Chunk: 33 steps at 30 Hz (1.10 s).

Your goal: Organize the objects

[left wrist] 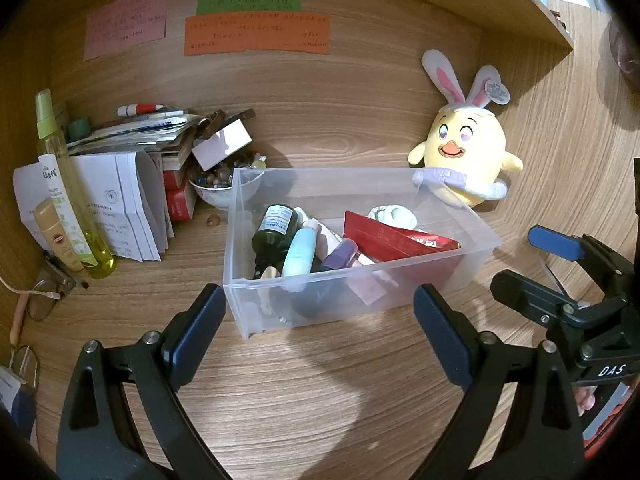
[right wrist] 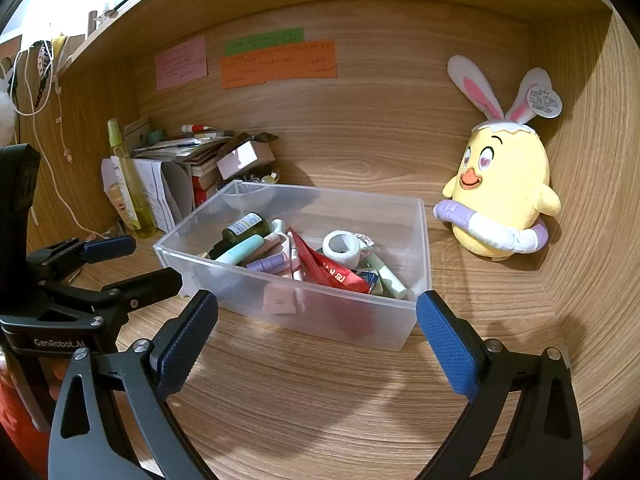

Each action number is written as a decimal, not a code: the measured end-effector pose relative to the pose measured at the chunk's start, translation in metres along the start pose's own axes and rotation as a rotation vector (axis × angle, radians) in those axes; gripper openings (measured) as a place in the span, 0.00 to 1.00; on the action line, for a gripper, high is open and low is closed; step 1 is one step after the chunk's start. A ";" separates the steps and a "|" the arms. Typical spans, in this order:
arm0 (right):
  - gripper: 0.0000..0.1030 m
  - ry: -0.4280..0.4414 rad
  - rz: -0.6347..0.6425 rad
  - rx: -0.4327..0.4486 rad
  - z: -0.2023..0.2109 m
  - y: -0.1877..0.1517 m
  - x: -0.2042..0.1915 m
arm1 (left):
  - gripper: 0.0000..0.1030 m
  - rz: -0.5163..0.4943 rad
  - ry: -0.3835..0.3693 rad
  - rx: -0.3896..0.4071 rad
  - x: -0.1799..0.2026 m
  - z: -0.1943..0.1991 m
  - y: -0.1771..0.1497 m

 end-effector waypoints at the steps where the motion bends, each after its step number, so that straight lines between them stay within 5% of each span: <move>1: 0.96 -0.001 -0.001 0.000 0.000 0.000 0.000 | 0.93 0.001 0.000 -0.001 0.000 0.000 0.000; 33: 0.96 0.009 -0.013 -0.017 -0.010 -0.001 0.000 | 0.99 0.018 0.009 -0.025 -0.001 -0.014 0.000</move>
Point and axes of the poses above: each gripper's, at about its wrist camera, not at the fingertips, and z roughly against the way its jaws point, x to its right, y to its top, the point moved 6 cm from there along -z, roughly the way its jaws point, and after that the axes turned 15 degrees about z, right-handed, at the moved point
